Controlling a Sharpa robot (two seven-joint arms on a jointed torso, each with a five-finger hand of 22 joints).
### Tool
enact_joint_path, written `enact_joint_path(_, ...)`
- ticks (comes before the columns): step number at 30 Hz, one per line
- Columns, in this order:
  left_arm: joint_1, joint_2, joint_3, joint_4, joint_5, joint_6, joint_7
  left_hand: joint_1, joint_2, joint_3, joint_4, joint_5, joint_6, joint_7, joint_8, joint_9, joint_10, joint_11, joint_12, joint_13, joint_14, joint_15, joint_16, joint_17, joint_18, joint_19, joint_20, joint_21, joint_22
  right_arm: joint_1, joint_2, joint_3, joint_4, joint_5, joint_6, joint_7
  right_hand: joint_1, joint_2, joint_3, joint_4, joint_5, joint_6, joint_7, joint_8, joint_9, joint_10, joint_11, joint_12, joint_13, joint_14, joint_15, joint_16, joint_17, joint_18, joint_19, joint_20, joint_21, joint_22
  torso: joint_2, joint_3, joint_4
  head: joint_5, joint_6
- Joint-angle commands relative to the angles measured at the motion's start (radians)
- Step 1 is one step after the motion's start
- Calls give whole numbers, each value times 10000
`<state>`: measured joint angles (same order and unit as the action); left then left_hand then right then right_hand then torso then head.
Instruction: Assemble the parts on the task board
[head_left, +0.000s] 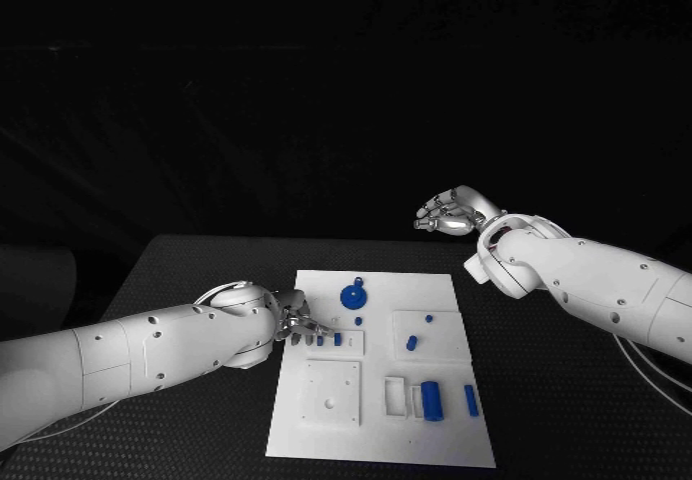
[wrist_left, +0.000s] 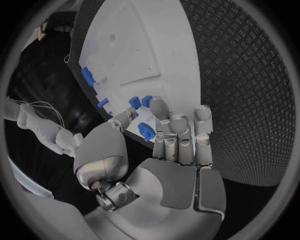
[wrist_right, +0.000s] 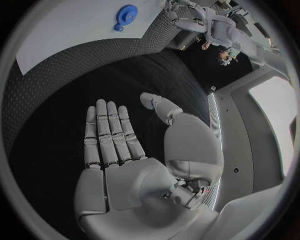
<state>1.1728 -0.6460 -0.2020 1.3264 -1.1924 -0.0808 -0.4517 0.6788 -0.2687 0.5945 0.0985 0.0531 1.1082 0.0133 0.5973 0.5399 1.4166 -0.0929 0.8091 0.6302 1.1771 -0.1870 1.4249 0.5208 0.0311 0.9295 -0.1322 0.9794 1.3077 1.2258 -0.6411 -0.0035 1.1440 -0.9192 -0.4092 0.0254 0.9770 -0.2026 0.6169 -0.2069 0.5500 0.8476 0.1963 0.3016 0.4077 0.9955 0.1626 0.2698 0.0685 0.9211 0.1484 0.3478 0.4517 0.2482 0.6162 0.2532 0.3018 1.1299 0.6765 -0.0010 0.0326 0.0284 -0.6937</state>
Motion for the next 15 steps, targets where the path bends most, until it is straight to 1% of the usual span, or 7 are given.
enact_joint_path(1,3,-22,39,-8,268,-439,160,33,38,-32,41,-36,-80,-4,19,17,-13,41,-36,-2,-57,-1,-40,-11,62,-52,-1376,-36,152,-8,-7,3,14,-25,93,51,105,-5,-2,58,65,-61,-21,54,-15,23,32,-69,-1,-87,-14,-60,-10,33,-50,1,-47,14,0,2,-1,5,-3)
enact_joint_path(5,3,-65,214,-37,453,-692,283,117,136,-70,73,-34,-173,19,-37,0,-56,45,-83,-21,-91,-7,-82,-33,71,-60,-1377,-43,146,-9,-13,3,21,-25,91,50,105,-4,-2,59,65,-61,-21,54,-16,23,32,-70,-1,-88,-14,-60,-10,33,-50,2,-48,15,2,2,-1,-2,8)
enact_joint_path(9,4,-151,371,-18,630,-596,324,257,414,-166,-4,-41,-234,44,-76,-11,-91,65,-128,-41,-122,-4,-124,-56,61,-80,-1364,-41,151,-11,-22,3,17,-25,92,50,105,-5,-2,59,66,-61,-21,54,-16,23,32,-70,-1,-88,-14,-60,-10,33,-50,2,-48,15,-5,0,0,-5,8)
enact_joint_path(12,5,-211,420,14,826,-466,386,374,559,-237,-101,-33,-249,50,-88,-13,-106,69,-150,-50,-135,4,-143,-67,60,-104,-1359,-47,153,-11,-25,3,24,-25,97,51,105,-5,-2,59,66,-62,-21,54,-16,23,32,-70,-1,-88,-14,-61,-10,33,-50,2,-48,15,-5,6,8,-9,5)
enact_joint_path(13,5,-221,421,22,926,-412,427,605,759,-297,-309,-27,-301,73,-120,-22,-150,88,-184,-62,-173,16,-177,-83,51,-148,-1346,-55,160,-11,-27,3,27,-25,100,51,105,-4,-2,59,66,-62,-21,54,-16,23,32,-70,-1,-88,-14,-60,-10,33,-50,2,-48,16,-5,7,8,-7,6)
enact_joint_path(14,5,-235,421,37,1049,-358,452,945,1144,-590,-721,-43,-330,103,-155,-30,-191,122,-229,-76,-219,54,-220,-106,9,-234,-1302,-77,164,-11,-30,3,30,-25,99,48,106,-3,-1,59,67,-62,-21,55,-17,23,32,-71,-1,-88,-14,-61,-10,33,-50,2,-48,16,-5,8,5,-3,8)
enact_joint_path(15,5,-249,420,56,1124,-301,492,1101,1233,-656,-880,-9,-365,105,-190,-44,-223,122,-256,-86,-241,57,-243,-119,17,-258,-1307,-96,158,-12,-35,3,33,-25,99,48,107,-2,-1,59,67,-62,-21,55,-17,23,32,-71,-1,-88,-14,-60,-10,33,-50,2,-48,16,-6,6,4,-2,10)
